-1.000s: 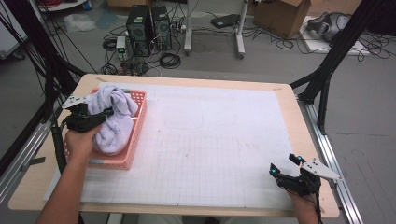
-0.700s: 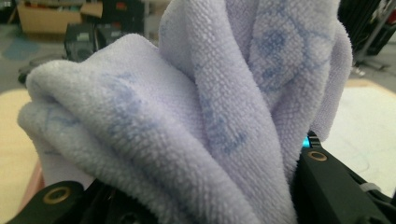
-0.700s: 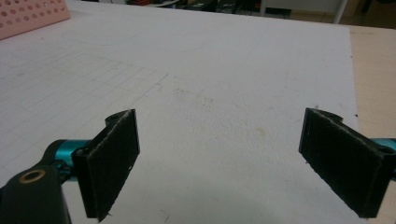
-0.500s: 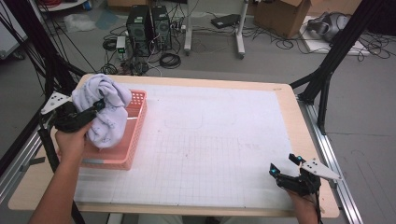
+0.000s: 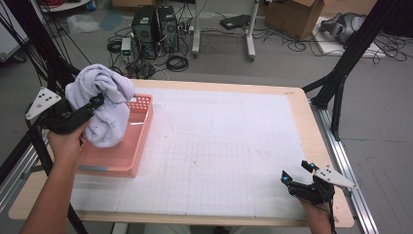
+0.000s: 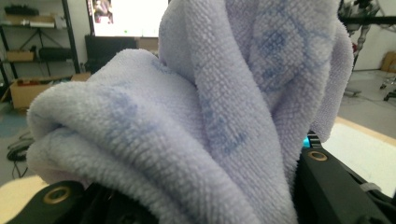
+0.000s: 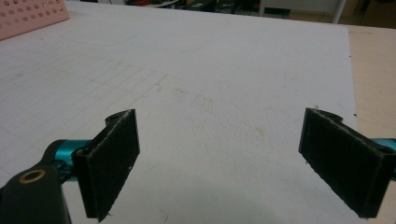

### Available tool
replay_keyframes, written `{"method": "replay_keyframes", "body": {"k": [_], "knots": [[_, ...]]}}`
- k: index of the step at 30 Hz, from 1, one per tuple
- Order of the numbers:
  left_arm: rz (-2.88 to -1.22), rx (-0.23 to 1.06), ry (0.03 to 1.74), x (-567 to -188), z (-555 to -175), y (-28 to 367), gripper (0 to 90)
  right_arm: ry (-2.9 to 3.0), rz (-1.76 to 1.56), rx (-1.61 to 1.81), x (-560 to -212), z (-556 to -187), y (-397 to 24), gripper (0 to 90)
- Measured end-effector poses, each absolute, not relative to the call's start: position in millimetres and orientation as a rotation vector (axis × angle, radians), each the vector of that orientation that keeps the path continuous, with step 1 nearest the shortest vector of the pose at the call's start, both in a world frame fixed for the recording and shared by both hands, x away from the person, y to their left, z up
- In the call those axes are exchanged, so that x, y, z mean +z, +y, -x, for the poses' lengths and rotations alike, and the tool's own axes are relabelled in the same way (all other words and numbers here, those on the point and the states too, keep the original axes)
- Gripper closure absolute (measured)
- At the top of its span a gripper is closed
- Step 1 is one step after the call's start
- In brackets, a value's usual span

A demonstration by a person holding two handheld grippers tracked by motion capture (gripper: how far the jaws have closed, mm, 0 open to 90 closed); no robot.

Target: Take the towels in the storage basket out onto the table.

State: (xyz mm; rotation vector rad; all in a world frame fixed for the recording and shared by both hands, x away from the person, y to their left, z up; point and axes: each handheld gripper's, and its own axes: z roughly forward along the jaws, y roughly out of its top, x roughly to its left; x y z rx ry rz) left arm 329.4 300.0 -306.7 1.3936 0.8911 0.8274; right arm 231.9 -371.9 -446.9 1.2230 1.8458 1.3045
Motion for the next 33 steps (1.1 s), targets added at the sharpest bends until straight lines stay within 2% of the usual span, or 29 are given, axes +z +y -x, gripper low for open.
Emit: {"method": "replay_keyframes", "body": {"k": [11, 33], "knots": [[-1.424, 0.847, 0.78, -280, -319, 293, 61.9, 1.847, -1.224, 1.301, -447, -232, -371, 10.8], [-1.464, 0.697, 0.489, -231, -314, 255, 61.9, 1.849, -1.221, 1.302, -447, -232, -371, 10.8]]}}
